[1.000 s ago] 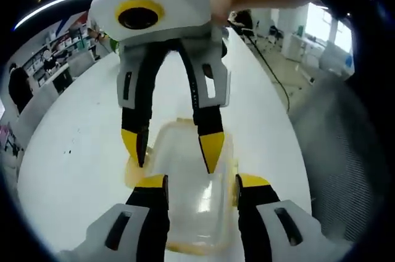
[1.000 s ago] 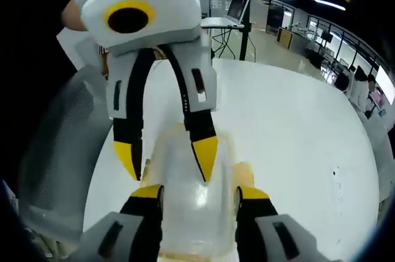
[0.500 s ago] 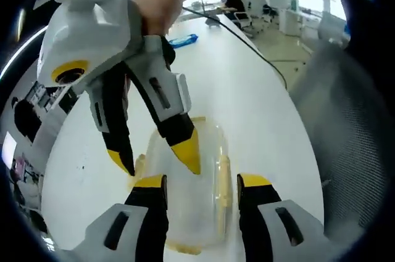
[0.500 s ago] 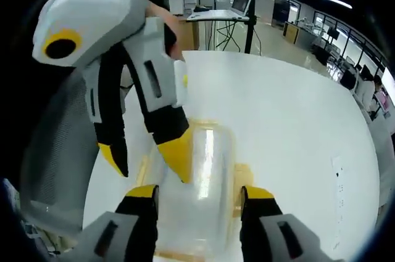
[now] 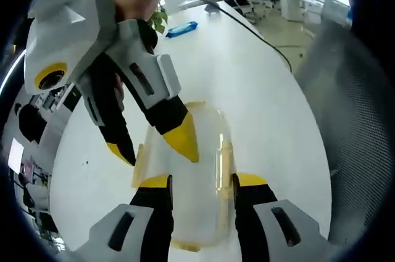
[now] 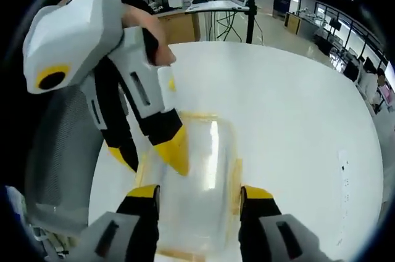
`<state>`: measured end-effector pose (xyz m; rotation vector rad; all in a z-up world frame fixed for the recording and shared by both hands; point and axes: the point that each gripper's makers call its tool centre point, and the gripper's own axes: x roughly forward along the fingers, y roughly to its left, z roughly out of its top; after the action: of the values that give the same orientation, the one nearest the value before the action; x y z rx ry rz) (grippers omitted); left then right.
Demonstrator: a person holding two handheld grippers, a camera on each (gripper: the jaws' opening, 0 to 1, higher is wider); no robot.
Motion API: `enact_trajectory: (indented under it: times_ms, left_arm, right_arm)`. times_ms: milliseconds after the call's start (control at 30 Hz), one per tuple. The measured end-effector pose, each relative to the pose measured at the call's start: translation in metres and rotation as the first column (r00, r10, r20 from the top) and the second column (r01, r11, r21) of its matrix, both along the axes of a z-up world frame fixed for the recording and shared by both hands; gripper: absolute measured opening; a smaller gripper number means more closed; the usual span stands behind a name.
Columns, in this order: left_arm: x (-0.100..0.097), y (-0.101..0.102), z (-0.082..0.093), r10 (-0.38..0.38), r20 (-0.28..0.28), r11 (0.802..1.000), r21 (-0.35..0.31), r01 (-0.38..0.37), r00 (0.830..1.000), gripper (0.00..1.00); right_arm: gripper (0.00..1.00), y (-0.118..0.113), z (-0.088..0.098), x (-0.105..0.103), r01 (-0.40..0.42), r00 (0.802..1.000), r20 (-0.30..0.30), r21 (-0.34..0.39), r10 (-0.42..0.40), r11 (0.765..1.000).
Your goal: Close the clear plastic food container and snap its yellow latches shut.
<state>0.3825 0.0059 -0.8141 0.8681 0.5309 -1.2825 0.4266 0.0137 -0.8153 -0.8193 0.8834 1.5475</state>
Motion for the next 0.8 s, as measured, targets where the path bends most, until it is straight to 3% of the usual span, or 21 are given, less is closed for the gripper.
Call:
enact_trajectory:
  times_ms: [167, 367, 667, 800]
  left_arm:
    - [-0.0036, -0.0017, -0.0012, -0.014, 0.01, 1.0, 0.012, 0.014, 1.0, 0.36]
    - [-0.0089, -0.0011, -0.0035, -0.018, 0.041, 0.999, 0.031, 0.017, 0.999, 0.35]
    - [-0.0074, -0.0018, -0.0049, 0.006, 0.073, 1.0, 0.028, -0.008, 0.997, 0.33]
    - [-0.0058, -0.0038, -0.007, -0.003, 0.1, 0.999, 0.053, -0.003, 0.995, 0.34]
  right_arm:
    - [0.43, -0.0016, -0.0005, -0.0001, -0.012, 1.0, -0.016, -0.026, 0.011, 1.0]
    - [0.44, -0.0014, -0.0058, -0.0056, -0.013, 0.995, -0.097, -0.072, 0.006, 0.997]
    - [0.43, -0.0004, -0.0053, -0.0064, -0.016, 0.996, -0.094, -0.123, 0.004, 0.992]
    - [0.46, 0.0044, -0.01, -0.0084, 0.016, 0.985, -0.169, -0.094, -0.032, 0.995]
